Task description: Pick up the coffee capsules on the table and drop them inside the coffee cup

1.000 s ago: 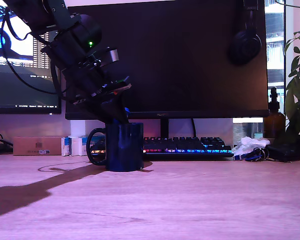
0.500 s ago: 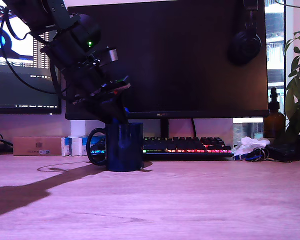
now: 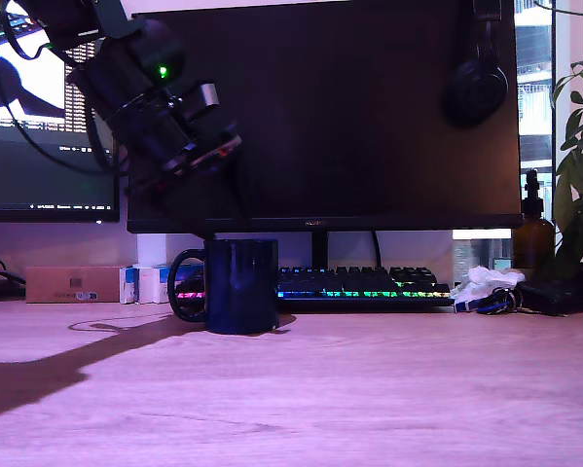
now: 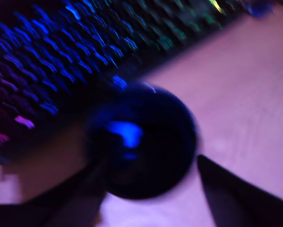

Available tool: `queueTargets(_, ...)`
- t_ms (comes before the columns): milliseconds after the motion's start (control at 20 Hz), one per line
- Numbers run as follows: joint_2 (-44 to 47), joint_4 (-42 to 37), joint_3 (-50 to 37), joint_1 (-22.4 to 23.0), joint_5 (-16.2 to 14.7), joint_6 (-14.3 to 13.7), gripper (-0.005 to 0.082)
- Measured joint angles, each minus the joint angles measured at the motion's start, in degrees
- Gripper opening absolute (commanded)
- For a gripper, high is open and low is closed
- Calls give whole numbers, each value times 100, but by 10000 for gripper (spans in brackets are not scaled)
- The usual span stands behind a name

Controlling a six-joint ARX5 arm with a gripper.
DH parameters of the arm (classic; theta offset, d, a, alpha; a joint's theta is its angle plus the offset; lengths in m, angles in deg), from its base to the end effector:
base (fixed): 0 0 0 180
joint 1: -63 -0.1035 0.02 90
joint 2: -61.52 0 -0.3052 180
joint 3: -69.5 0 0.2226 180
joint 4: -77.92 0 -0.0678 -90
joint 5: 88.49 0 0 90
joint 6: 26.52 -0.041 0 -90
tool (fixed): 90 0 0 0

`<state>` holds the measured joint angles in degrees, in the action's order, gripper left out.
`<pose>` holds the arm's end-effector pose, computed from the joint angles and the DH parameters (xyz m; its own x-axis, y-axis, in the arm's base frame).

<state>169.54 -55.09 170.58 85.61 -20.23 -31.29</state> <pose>0.3613 -0.1669 0.2812 0.3625 -0.5522 -0.7508 0.6185 0.7451 -0.2494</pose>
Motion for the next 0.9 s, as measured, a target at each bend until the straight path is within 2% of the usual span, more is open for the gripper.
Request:
queueTargets(50, -7, 20, 0, 0, -216, 11, 24)
queueTargets(100, -33, 24, 0, 0, -382, 15, -29)
queueTargets(200, -179, 20, 0, -11, -527, 17, -22)
queueTargets(350, -494, -13, 0, -11, -544, 35, -22)
queueTargets(450, -645, -9, 0, -13, -688, 177, -22)
queueTargets(750, -719, 210, 0, -57, -828, 205, -22)
queueTargets(900, -846, 343, -2, -138, -1064, 205, -22)
